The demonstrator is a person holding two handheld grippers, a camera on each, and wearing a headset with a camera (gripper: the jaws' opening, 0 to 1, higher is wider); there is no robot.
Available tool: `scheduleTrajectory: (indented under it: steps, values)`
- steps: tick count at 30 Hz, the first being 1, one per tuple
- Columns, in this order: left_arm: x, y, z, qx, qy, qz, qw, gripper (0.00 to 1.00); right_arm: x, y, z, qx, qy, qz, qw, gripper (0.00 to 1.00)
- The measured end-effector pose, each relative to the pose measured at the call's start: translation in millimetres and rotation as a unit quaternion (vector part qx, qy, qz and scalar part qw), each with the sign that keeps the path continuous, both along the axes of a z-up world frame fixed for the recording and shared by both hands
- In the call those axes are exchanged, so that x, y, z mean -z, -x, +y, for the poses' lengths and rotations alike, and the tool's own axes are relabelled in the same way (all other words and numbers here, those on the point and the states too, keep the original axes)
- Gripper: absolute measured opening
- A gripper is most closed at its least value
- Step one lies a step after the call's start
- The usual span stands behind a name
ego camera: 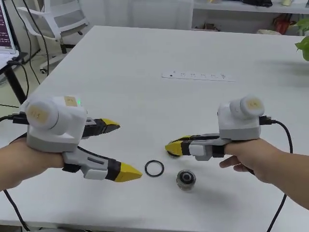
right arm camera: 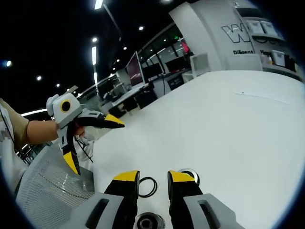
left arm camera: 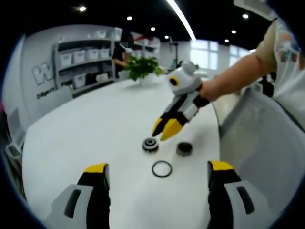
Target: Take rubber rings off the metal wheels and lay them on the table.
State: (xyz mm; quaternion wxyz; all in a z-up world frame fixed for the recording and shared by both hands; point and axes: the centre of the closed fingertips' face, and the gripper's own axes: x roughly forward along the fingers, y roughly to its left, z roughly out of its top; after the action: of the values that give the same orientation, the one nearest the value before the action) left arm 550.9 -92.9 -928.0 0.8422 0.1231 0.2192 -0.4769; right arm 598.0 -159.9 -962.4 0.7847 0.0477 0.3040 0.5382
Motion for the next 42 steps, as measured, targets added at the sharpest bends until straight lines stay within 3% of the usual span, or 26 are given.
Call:
scheduleTrajectory:
  steps: [6, 15, 32, 42]
  values:
    - [-2.0, -10.7, -4.6, 0.005, -0.003, -0.004, 1.0000, 0.84, -6.3, -6.6, -9.7, 0.007, 0.006, -0.018, 0.9998, 0.23]
    - [-1.1, -30.2, -16.3, 0.009, -0.004, -0.003, 0.9999, 0.78, -2.2, -13.0, -22.5, 0.008, 0.026, -0.040, 0.9988, 0.26]
    - [13.7, -48.5, -34.8, 0.025, -0.012, 0.007, 0.9996, 0.65, 22.7, -16.9, -35.7, -0.007, 0.065, -0.065, 0.9957, 0.27]
    - [23.8, -53.6, -43.6, 0.032, -0.015, 0.016, 0.9992, 0.58, 38.2, -18.5, -34.6, -0.019, 0.075, -0.067, 0.9948, 0.27]
